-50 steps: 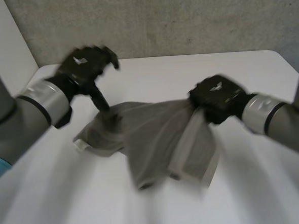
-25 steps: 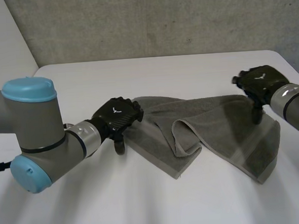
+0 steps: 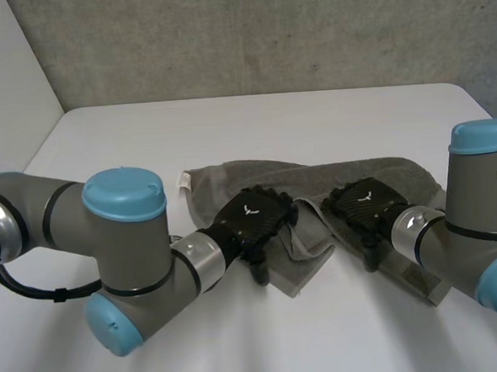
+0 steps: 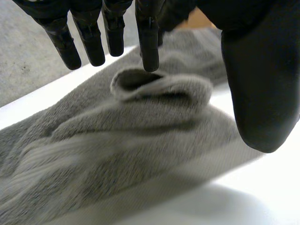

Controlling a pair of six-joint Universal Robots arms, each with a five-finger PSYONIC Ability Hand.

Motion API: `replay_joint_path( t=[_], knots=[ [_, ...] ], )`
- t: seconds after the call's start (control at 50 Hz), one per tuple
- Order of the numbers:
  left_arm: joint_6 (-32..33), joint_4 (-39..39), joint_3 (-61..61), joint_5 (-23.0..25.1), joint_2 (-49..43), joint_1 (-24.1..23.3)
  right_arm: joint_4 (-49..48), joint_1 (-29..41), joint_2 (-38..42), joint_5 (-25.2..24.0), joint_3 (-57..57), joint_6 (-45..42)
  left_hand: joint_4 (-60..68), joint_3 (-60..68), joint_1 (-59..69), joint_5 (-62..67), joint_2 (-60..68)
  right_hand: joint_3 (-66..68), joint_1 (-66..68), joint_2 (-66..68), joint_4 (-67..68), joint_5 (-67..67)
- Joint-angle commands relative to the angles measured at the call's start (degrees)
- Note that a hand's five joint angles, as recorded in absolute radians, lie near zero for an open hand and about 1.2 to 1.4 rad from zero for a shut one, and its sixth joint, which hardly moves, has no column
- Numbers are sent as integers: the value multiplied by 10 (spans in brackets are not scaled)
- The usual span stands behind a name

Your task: Fold the towel.

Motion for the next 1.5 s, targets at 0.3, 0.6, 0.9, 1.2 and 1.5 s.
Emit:
replay_joint_path(
  t=[0.3,0.6,0.9,1.2,1.5],
  knots=[
    [-208,-29,244,-79,-143,-41,-59,-44,-76,23,125,1,3,5,4,19,11,-37,-36,-33,-42,-32],
    [-204,-48,406,-176,-275,-50,-133,-52,-88,17,184,100,8,10,9,24,16,-37,-36,-33,-42,-32],
    [-104,-52,473,-199,-325,-52,-136,-51,-89,16,185,106,543,546,545,560,551,-37,-36,-33,-42,-32],
    [-142,-54,376,-194,-199,-74,-164,-49,-90,17,172,198,648,651,650,665,656,-36,-35,-32,-41,-31],
    [-131,25,280,-193,-163,-72,-160,-16,-74,23,116,252,133,135,134,149,140,-37,-36,-33,-42,-32]
  ],
)
